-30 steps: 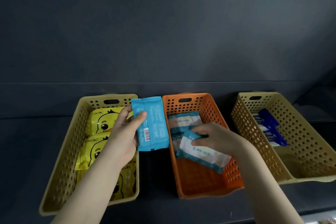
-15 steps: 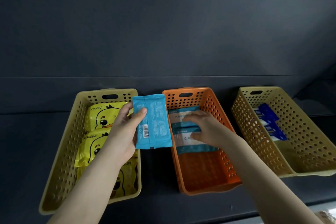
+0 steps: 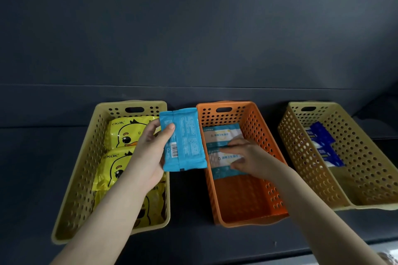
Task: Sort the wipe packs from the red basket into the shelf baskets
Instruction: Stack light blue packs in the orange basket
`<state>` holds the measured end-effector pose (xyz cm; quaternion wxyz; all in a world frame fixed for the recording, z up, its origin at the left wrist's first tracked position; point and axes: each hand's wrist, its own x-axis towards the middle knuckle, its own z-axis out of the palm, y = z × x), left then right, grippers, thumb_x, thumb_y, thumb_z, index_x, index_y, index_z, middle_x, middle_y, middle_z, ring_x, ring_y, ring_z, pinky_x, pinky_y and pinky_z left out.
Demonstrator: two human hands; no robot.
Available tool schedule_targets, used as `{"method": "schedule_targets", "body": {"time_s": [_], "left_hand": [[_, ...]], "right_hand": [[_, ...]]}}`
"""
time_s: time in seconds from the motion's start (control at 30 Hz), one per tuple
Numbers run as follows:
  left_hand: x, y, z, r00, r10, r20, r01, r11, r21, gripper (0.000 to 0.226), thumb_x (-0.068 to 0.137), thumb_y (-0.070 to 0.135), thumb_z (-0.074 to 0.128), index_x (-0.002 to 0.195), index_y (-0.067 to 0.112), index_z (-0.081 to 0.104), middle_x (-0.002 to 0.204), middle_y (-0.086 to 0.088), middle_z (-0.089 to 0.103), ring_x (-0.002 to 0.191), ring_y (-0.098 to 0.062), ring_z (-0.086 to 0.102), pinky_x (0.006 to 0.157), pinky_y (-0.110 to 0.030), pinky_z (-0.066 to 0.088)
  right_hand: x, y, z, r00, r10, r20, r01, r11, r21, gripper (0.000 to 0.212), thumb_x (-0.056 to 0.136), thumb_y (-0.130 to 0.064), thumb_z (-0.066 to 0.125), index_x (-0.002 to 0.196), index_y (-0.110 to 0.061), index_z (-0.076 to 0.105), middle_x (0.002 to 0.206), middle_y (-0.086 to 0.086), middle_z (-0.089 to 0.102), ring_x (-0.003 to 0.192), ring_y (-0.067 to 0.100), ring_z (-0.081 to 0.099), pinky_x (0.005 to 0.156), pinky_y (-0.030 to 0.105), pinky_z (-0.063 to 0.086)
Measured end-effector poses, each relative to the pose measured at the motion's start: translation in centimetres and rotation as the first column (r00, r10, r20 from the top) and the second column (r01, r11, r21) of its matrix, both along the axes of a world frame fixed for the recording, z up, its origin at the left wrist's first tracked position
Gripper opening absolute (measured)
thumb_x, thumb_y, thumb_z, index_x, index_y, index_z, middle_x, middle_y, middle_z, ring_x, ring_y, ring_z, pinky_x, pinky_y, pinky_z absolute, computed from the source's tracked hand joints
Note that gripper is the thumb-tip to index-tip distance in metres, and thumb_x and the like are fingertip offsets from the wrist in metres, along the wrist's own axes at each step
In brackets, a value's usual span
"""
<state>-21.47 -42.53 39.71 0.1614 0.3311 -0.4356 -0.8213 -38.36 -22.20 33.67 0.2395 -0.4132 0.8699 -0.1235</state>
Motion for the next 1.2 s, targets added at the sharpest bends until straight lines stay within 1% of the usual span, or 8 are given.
{"method": "schedule_targets", "body": {"time_s": [0.1,0.2,0.4,0.63,0.73,0.93,1.03,1.2], "left_hand": [[0.1,0.1,0.5,0.999,-0.043,-0.031,0.043,0.999,-0.026,0.024,0.091,0.021,0.062,0.114,0.025,0.063,0.108,-0.003,0.071,0.096,-0.02,0.07,0.065,-0.039,0.058],[-0.4,0.9,1.5,0.991,-0.113,-0.066,0.109,0.992,-0.058,0.021,0.09,0.021,0.063,0.109,0.029,0.066,0.107,-0.001,0.072,0.095,-0.018,0.071,0.063,-0.037,0.057],[-2.9,4.5,3.2,0.967,-0.167,-0.193,0.154,0.985,-0.082,0.027,0.094,0.007,0.055,0.121,0.009,0.056,0.115,-0.013,0.068,0.106,-0.025,0.065,0.089,-0.045,0.054],[-3.2,4.6,1.2,0.962,-0.271,0.023,0.251,0.852,-0.46,0.01,0.092,0.022,0.062,0.1,0.016,0.064,0.095,0.006,0.072,0.092,-0.004,0.067,0.08,-0.018,0.051],[-3.0,3.7,0.1,0.958,-0.241,0.155,0.285,0.746,-0.602,0.016,0.094,0.025,0.059,0.109,0.025,0.065,0.109,0.016,0.066,0.101,0.007,0.059,0.078,-0.005,0.043],[-3.1,3.4,-1.3,0.943,-0.241,0.231,0.332,0.745,-0.579,0.032,0.098,0.033,0.051,0.129,0.029,0.055,0.125,0.018,0.054,0.117,0.002,0.048,0.085,-0.008,0.034],[-3.1,3.5,-1.8,0.911,-0.285,0.298,0.41,0.704,-0.58,0.034,0.097,0.04,0.049,0.13,0.034,0.053,0.133,0.016,0.05,0.125,-0.002,0.042,0.095,-0.019,0.032],[-3.1,3.7,-1.6,0.894,-0.303,0.33,0.443,0.704,-0.555,0.036,0.097,0.038,0.049,0.134,0.036,0.047,0.126,0.02,0.045,0.118,0.001,0.041,0.077,-0.008,0.032]], "right_hand": [[0.3,0.0,1.6,0.993,-0.097,0.072,0.101,0.993,-0.056,0.053,0.088,-0.027,0.065,0.136,-0.038,0.047,0.143,-0.012,0.041,0.125,0.007,0.044,0.103,0.034,0.047],[1.8,0.3,5.4,0.903,-0.262,0.339,0.383,0.849,-0.363,0.042,0.09,-0.032,0.061,0.132,-0.03,0.053,0.125,-0.009,0.06,0.108,0.007,0.061,0.083,0.026,0.057],[5.1,0.8,10.1,0.744,-0.086,0.663,0.524,0.691,-0.498,0.033,0.088,-0.026,0.06,0.118,-0.013,0.063,0.11,0.005,0.071,0.1,0.018,0.068,0.084,0.029,0.056],[5.0,2.8,9.6,0.732,-0.207,0.649,0.618,0.604,-0.503,0.026,0.088,-0.018,0.063,0.114,-0.011,0.063,0.101,0.007,0.072,0.09,0.02,0.071,0.073,0.028,0.058],[4.1,4.5,9.9,0.856,-0.261,0.447,0.494,0.669,-0.555,0.023,0.087,-0.015,0.065,0.11,-0.015,0.066,0.099,0.001,0.07,0.088,0.012,0.07,0.07,0.024,0.058],[4.5,4.6,6.3,0.988,0.082,-0.133,-0.085,0.996,-0.017,0.027,0.085,-0.03,0.069,0.112,-0.032,0.067,0.11,-0.018,0.062,0.101,-0.001,0.058,0.09,0.021,0.049],[5.3,3.6,4.8,0.982,0.185,-0.046,-0.157,0.924,0.348,0.037,0.085,-0.047,0.064,0.12,-0.035,0.063,0.12,-0.016,0.061,0.111,0.008,0.057,0.095,0.026,0.046],[4.6,3.1,3.0,0.994,0.0,0.111,-0.03,0.963,0.267,0.044,0.086,-0.035,0.067,0.129,-0.029,0.058,0.132,-0.007,0.055,0.118,0.013,0.054,0.101,0.027,0.042]]}}
